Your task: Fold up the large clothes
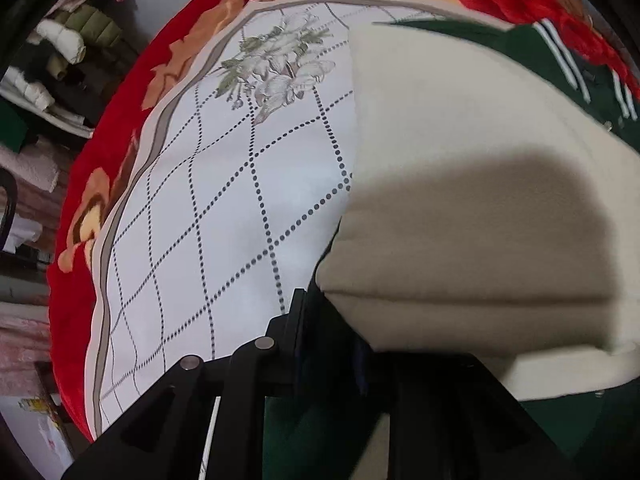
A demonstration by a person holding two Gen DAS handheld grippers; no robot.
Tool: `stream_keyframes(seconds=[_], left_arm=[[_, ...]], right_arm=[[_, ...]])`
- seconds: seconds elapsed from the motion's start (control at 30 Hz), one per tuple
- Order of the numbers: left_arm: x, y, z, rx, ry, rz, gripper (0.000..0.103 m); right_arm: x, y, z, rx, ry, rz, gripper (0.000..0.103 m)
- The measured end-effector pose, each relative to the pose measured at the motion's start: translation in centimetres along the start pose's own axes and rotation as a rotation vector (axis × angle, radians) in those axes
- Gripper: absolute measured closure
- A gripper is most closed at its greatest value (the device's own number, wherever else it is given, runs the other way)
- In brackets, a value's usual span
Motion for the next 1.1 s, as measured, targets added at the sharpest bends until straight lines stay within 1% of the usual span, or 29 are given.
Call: stream_keyframes(seconds=[0.03, 0.07, 0.13, 0.17, 0.2, 0.23, 0.27, 0.3, 0.33, 0.37, 0.4, 0.43, 0.47, 0.5, 0.53, 0.63, 0.67, 0.7, 0.73, 0.77, 0.8, 0.87, 0.9, 0.93, 0.97, 1.0, 1.03, 1.07, 1.1], left_arm=[[0.6, 0.2, 0.0, 0.007, 0.013, 0.004, 0.080], [1.4, 0.5, -0.2, 0.011, 0.010, 0.013, 0.074], [2.1, 0.8, -0.5, 0.004, -0.001, 0.032, 0.041], [1.9, 0.9, -0.5, -0.005, -0.025, 0.034, 0.009], [1.7, 0.8, -0.5, -0.010, -0.036, 0.039, 0.005], [1.2, 0.6, -0.5, -0.014, -0.051, 0.042, 0.005], [0.6, 0.2, -0.7, -0.014, -0.091, 0.043, 0.005], [0.2, -0.1, -0.9, -0.011, -0.125, 0.046, 0.005], [-0.3, -0.7, -1.3, -0.006, -0.158, 0.052, 0.005], [-0.8, -1.2, -1.8, 0.002, -0.200, 0.056, 0.003], [-1.2, -1.6, -2.4, 0.021, -0.212, 0.057, 0.003], [-1.6, -1.9, -2.9, 0.041, -0.209, 0.056, 0.003], [-1.9, -1.9, -3.3, 0.069, -0.194, 0.052, 0.001], [-2.1, -1.9, -3.7, 0.095, -0.178, 0.046, 0.000], [-2.3, -1.8, -4.0, 0.114, -0.161, 0.039, 0.000], [-2.6, -1.6, -4.3, 0.139, -0.132, 0.024, 0.000], [-2.6, -1.7, -4.3, 0.139, -0.132, 0.021, 0.000], [-2.6, -1.7, -4.2, 0.128, -0.139, 0.020, 0.000], [-2.4, -1.8, -4.2, 0.113, -0.148, 0.019, 0.000], [-2.3, -1.8, -4.0, 0.100, -0.156, 0.017, 0.000], [-2.0, -1.7, -3.8, 0.093, -0.155, 0.007, 0.000], [-0.6, -1.0, -3.7, 0.074, -0.154, 0.008, 0.000], [0.1, -0.7, -3.7, 0.068, -0.158, 0.009, 0.000], [1.1, 0.0, -3.8, 0.070, -0.152, 0.011, 0.000], [1.9, 0.5, -4.0, 0.078, -0.148, 0.015, 0.000], [3.1, 1.4, -4.3, 0.090, -0.150, 0.018, 0.000], [3.9, 2.0, -4.3, 0.102, -0.139, 0.017, 0.000], [4.6, 2.7, -4.1, 0.120, -0.109, 0.012, 0.000], [5.2, 3.4, -3.3, 0.148, -0.062, 0.003, 0.000]], right_arm=[[0.6, 1.0, -1.7, 0.098, 0.061, 0.044, 0.075], [1.2, 1.3, -2.5, 0.173, 0.110, 0.075, 0.075], [1.9, 1.8, -4.3, 0.326, 0.217, 0.133, 0.073], [1.8, 2.2, -5.2, 0.418, 0.296, 0.165, 0.073], [1.4, 2.5, -6.0, 0.498, 0.366, 0.192, 0.073], [0.9, 2.7, -6.8, 0.534, 0.405, 0.205, 0.073], [0.0, 2.8, -7.6, 0.576, 0.451, 0.223, 0.073], [-0.5, 3.8, -7.7, 0.591, 0.468, 0.232, 0.073], [-0.8, 3.7, -8.0, 0.595, 0.478, 0.244, 0.074], [-0.8, 4.1, -8.6, 0.583, 0.472, 0.269, 0.077], [-0.4, 4.3, -8.6, 0.563, 0.446, 0.282, 0.085], [0.1, 3.1, -9.8, 0.523, 0.402, 0.287, 0.087], [0.6, 2.6, -8.9, 0.439, 0.339, 0.290, 0.089], [0.9, 1.7, -7.9, 0.364, 0.280, 0.285, 0.090], [1.2, 1.4, -6.6, 0.240, 0.200, 0.276, 0.090], [1.3, 0.3, -3.6, 0.009, 0.127, 0.287, 0.091], [0.4, 0.0, -2.3, -0.095, 0.079, 0.244, 0.091], [-0.2, 0.0, -2.1, -0.133, 0.054, 0.212, 0.091], [-0.6, -0.1, -2.1, -0.152, 0.047, 0.184, 0.091], [-0.6, 0.1, -2.7, -0.125, 0.082, 0.166, 0.091], [-0.5, 0.2, -3.3, -0.086, 0.119, 0.157, 0.088], [0.3, 1.4, -4.7, 0.025, 0.227, 0.108, 0.086], [0.6, 1.9, -5.1, 0.047, 0.240, 0.100, 0.085], [1.7, 3.1, -6.3, 0.096, 0.245, 0.108, 0.084], [2.4, 4.0, -7.2, 0.133, 0.247, 0.120, 0.078], [3.1, 5.1, -8.2, 0.172, 0.247, 0.135, 0.068], [4.0, 6.8, -9.8, 0.223, 0.240, 0.160, 0.065], [4.4, 7.9, -10.8, 0.246, 0.230, 0.170, 0.060], [4.7, 9.0, -11.9, 0.265, 0.212, 0.175, 0.055]])
Point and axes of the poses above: each gripper's, at about its wrist camera, not at the fingertips, and x roughly against the way its jaws point, z to its right, y to its underside, the point moved 8 cm from there along -x, roughly the way its jaws point, and after that the axes turned 6 degrees about y, right-handed, at the moved point
